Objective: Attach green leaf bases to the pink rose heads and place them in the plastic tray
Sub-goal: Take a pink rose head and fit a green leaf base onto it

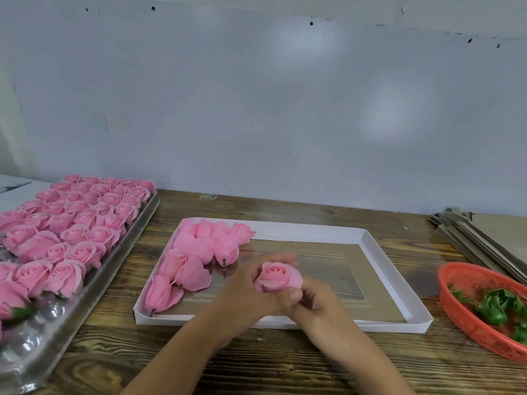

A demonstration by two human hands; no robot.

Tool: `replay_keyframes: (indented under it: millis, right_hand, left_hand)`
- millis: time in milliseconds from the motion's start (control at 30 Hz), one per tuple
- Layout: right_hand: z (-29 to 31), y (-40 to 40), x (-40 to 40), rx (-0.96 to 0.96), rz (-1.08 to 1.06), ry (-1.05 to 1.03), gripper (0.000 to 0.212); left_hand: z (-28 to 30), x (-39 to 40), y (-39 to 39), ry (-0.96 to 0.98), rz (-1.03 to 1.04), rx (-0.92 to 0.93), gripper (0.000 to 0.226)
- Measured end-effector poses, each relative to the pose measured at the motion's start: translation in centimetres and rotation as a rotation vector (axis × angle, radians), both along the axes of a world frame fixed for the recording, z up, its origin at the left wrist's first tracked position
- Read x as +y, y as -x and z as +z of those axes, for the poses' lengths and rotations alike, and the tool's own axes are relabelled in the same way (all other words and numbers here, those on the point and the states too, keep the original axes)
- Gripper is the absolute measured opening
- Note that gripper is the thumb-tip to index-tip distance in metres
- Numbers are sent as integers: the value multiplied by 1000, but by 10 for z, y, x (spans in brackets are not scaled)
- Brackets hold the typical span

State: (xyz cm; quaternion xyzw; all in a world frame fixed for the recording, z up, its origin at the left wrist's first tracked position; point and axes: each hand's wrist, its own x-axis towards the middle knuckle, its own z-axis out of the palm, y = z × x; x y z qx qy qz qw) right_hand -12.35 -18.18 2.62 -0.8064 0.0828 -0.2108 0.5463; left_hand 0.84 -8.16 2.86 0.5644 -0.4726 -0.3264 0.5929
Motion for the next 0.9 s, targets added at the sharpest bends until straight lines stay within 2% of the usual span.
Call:
replay_keyframes:
  millis: [67,133,267,433,500,567,633,900]
  right_hand:
    - [0,-1,-2,-69,-82,-37,26]
    - [-2,-3,-5,-115,-176,-71,20]
    - [-8,-5,-9,-98,-288,-49,25]
    - [-12,-7,-7,-71,-314,10,33]
    - [-12,-7,-6,-74,-326,-12,35]
    - [-13,-8,-7,-78,-345,-19,29]
    - [-14,-8,-8,-60,-368,-7,22]
    - [-11,-8,-6,-74,-353,-29,29]
  left_hand:
    - [-2,-1,-2,13,-25,37,53]
    - [-3,-2,-2,6,-51,19,56]
    - [-4,-2,1,-9,8,-53,45]
    - [-6,-6,-2,52,113,-68,36]
    - [-6,-7,-3,71,170,-14,47]
    - [-8,-7,-6,63,198,35,67]
    - [-10,-8,-6,38,192,18,77]
    - [-14,-8,-8,35,264,-18,69]
